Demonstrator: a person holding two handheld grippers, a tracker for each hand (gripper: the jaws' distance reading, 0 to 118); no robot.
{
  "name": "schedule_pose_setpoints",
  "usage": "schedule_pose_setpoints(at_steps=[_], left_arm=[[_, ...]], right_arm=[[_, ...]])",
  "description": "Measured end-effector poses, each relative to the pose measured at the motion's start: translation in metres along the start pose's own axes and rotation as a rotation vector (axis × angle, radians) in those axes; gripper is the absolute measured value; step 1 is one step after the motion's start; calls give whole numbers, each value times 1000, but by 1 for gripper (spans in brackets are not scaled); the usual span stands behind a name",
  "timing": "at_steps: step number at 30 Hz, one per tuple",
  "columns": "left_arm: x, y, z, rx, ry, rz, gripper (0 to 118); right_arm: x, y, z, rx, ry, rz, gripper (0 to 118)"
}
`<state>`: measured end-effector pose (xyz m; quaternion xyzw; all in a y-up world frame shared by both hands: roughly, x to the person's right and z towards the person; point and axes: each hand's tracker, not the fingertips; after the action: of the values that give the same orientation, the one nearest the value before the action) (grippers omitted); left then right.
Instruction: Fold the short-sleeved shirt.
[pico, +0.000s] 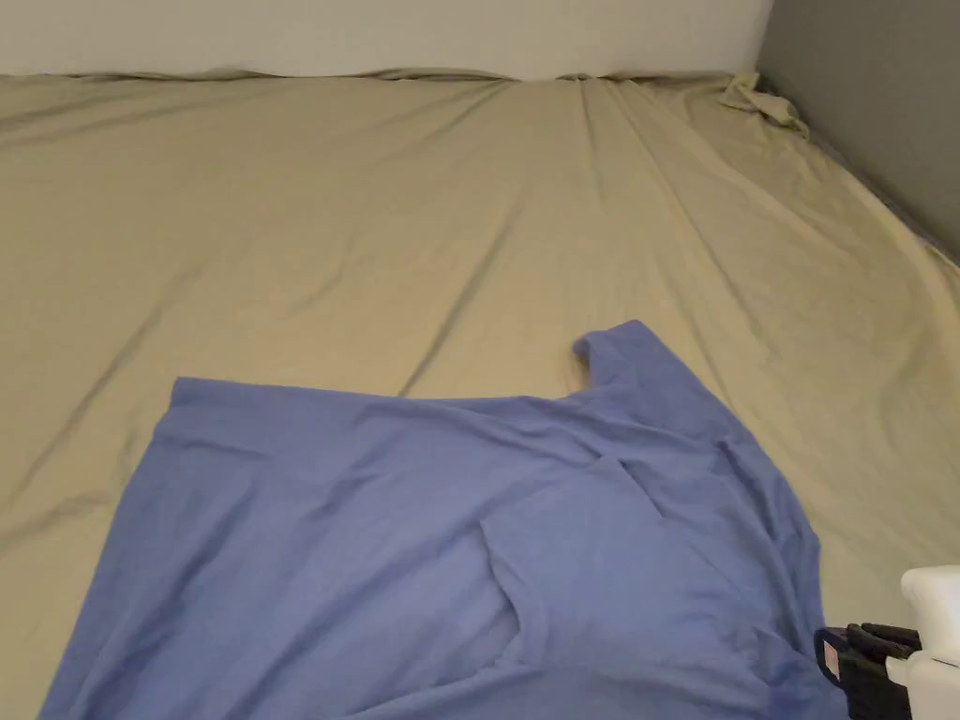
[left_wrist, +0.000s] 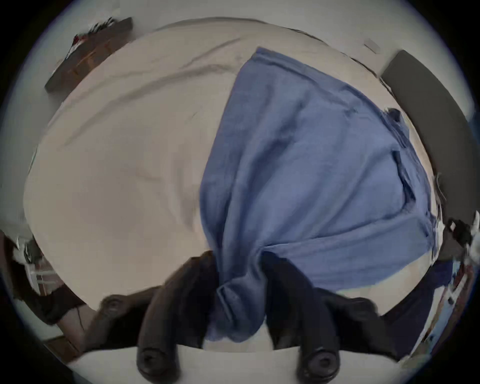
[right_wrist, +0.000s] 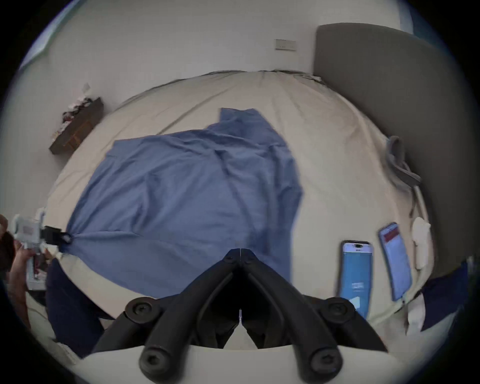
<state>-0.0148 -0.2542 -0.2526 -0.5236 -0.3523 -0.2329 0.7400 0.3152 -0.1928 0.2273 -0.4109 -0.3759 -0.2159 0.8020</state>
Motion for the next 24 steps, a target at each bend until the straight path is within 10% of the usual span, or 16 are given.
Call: schedule_pose_setpoints(at_steps=[3,5,6,16,18,20,22,24], left_arm=[[-2,2,12,-38,-241,182,5],[-2,0,10,-27,-192,152,5],[11,8,20,-29,-197,145,5],[-3,9,29,-32,-274,224,5],[-11,10,27,-32,-277,230,5],[-13,9,27,-31,-287,241,5],[-12,9,26,-29,-304,254,5],[-14,10,28,-26,-315,263,5]], right_arm=[[29,2,1,-28,-14,-124,7],[46,1,-7,-95,38,-214,98],[50,-1,-15,-135,53,-218,117],[46,-38,-78,-363,197,-326,114],[42,-40,-77,-323,63,-385,85],[41,-38,-62,-252,1,-260,17],[48,-47,-53,-250,188,-460,12],[49,-46,-43,-207,209,-461,12]])
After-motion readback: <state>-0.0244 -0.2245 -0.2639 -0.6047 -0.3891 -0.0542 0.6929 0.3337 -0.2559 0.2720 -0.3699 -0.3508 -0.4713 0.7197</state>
